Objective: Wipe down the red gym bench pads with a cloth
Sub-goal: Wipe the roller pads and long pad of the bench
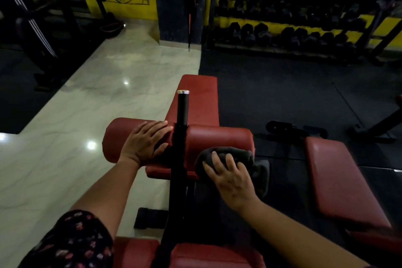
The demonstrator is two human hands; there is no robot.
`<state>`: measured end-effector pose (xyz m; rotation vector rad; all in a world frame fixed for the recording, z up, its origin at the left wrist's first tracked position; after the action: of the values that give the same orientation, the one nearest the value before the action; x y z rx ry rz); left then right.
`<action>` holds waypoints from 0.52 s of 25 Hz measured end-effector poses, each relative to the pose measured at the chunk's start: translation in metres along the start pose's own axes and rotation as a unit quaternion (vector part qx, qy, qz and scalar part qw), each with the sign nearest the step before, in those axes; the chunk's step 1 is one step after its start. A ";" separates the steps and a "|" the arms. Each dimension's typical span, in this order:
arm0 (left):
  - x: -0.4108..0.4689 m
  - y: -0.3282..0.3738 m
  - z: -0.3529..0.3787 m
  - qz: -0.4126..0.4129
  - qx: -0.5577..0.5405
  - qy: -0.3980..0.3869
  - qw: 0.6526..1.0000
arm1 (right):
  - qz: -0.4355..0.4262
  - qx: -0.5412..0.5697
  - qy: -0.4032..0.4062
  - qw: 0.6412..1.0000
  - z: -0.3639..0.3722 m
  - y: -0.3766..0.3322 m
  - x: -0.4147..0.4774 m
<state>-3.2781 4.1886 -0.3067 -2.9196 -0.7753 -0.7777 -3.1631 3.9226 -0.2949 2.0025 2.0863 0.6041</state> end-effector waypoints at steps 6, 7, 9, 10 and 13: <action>-0.005 -0.001 0.003 -0.013 0.009 -0.010 1.000 | 0.159 0.102 -0.042 0.981 -0.027 0.048 0.081; -0.005 -0.001 0.003 -0.017 0.007 -0.007 1.000 | 0.175 0.136 -0.064 0.973 -0.025 0.057 0.092; -0.004 -0.001 0.001 -0.032 0.000 -0.004 0.999 | 0.185 0.185 -0.092 0.961 -0.019 0.073 0.109; -0.004 0.000 0.001 -0.037 -0.001 -0.005 0.999 | 0.188 0.197 -0.105 0.956 -0.016 0.080 0.116; -0.007 -0.001 0.004 -0.041 0.002 -0.009 0.999 | 0.182 0.192 -0.138 0.954 -0.012 0.090 0.134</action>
<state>-3.2821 4.1867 -0.3133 -2.9125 -0.9035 -0.7552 -3.0960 4.0533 -0.2276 2.5386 1.7841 -0.0523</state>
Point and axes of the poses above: each hand's wrist, its own x-axis towards the middle knuckle, its own z-axis out of the palm, y = z × x, the point moved 3 cm from there along x, towards the middle knuckle, and after that the axes turned 15 degrees about -z, right-handed, at the moved point
